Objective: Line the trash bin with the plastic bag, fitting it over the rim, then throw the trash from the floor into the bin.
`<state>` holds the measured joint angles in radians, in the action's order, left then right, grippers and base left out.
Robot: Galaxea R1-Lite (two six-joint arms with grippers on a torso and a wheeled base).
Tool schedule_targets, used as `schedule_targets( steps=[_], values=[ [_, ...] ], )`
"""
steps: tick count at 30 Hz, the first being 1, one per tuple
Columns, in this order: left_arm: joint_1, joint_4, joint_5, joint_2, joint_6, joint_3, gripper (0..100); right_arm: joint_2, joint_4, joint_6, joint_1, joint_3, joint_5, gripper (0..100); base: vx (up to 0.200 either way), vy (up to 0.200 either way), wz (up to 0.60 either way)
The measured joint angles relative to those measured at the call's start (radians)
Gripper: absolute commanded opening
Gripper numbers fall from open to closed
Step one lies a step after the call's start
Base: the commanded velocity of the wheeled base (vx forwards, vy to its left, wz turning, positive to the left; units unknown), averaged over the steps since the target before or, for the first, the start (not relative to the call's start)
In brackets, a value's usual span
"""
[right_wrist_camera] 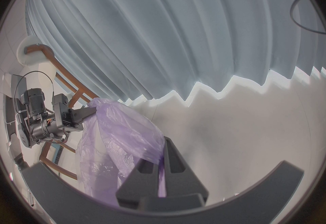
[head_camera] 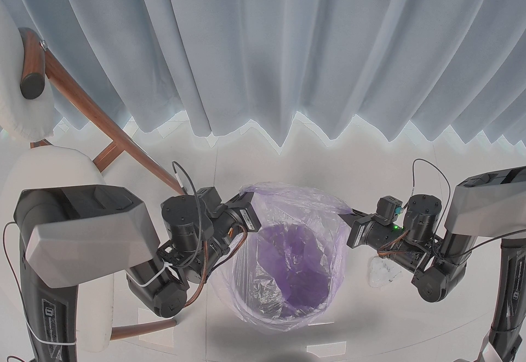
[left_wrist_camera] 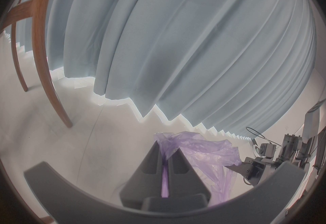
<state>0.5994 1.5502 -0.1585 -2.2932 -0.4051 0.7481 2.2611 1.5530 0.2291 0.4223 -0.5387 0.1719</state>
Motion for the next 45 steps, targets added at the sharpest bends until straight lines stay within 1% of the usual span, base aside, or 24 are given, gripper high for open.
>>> schedule_targets(
  steps=[4,8,11,13,17,22,26,30,38,45],
  values=[
    [0.003,-0.004,-0.02,0.007,0.005,-0.014,0,0.002,0.0,0.0,0.001,0.004,0.0,0,0.0,0.0,0.0],
    [-0.012,-0.043,-0.024,0.017,0.057,-0.033,0,0.002,0.0,0.003,0.0,-0.001,0.001,0,0.0,0.0,0.0],
    [-0.024,-0.096,-0.024,0.021,0.103,-0.037,0,0.003,-0.017,0.026,-0.009,-0.011,0.004,0,0.0,0.0,0.0],
    [-0.027,-0.111,-0.022,0.021,0.109,-0.033,0,0.002,-0.055,0.047,-0.018,-0.019,0.011,0,0.0,0.0,0.0],
    [-0.041,-0.14,-0.017,0.016,0.109,-0.013,0,0.002,-0.148,0.106,-0.041,-0.067,0.05,0,0.0,0.0,0.0],
    [-0.073,-0.17,0.0,-0.024,0.1,0.057,0,0.012,-0.235,0.144,-0.071,-0.16,0.092,0,0.0,0.0,0.0],
    [-0.1,-0.262,0.072,-0.057,0.061,0.1,0,0.028,-0.31,0.189,-0.097,-0.244,0.126,0,0.0,0.0,0.0],
    [-0.114,-0.349,0.104,-0.074,0.03,0.129,0,0.043,-0.363,0.222,-0.113,-0.299,0.152,0,0.0,0.0,0.0],
    [-0.125,-0.358,0.112,-0.117,0.022,0.167,0,0.104,-0.375,0.221,-0.131,-0.33,0.156,0,0.0,0.0,0.0],
    [-0.158,-0.354,0.113,-0.161,0.022,0.211,0,0.167,-0.373,0.216,-0.133,-0.384,0.153,0,0.0,0.0,0.0]
  ],
)
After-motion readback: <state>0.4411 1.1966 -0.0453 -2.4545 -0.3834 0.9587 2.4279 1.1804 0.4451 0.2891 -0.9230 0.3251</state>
